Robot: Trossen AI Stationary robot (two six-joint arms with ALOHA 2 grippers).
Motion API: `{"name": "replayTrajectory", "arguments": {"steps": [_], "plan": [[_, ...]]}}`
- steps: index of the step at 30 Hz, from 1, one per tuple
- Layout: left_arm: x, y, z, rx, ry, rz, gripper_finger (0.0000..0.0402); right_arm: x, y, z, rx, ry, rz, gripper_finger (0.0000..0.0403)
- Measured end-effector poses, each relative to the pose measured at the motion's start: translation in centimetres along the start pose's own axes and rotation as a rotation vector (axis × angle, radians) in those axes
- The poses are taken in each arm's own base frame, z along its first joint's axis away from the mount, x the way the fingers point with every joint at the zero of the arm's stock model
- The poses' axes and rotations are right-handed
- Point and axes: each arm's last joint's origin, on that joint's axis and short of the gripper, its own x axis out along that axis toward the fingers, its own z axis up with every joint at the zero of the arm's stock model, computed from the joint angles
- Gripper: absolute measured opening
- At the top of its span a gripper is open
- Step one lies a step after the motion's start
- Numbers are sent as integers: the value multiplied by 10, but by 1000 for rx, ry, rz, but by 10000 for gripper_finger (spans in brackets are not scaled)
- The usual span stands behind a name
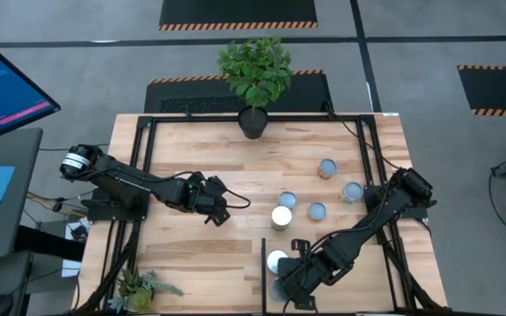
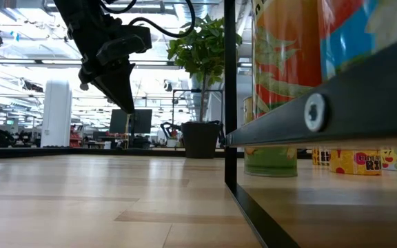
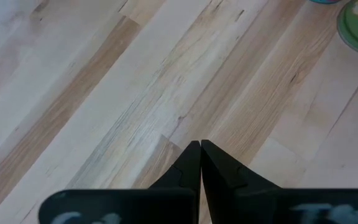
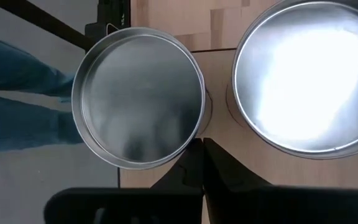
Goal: Pick and place cans onto a shelf
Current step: Put the canned tomatoes on the shelf
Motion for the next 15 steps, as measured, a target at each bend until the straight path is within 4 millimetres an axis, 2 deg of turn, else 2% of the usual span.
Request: {"name": "replayTrajectory", "arguments": {"steps": [15], "plan": [[0, 0, 0, -3, 0, 0, 0, 0, -3, 1, -78, -9, -31, 17]]}}
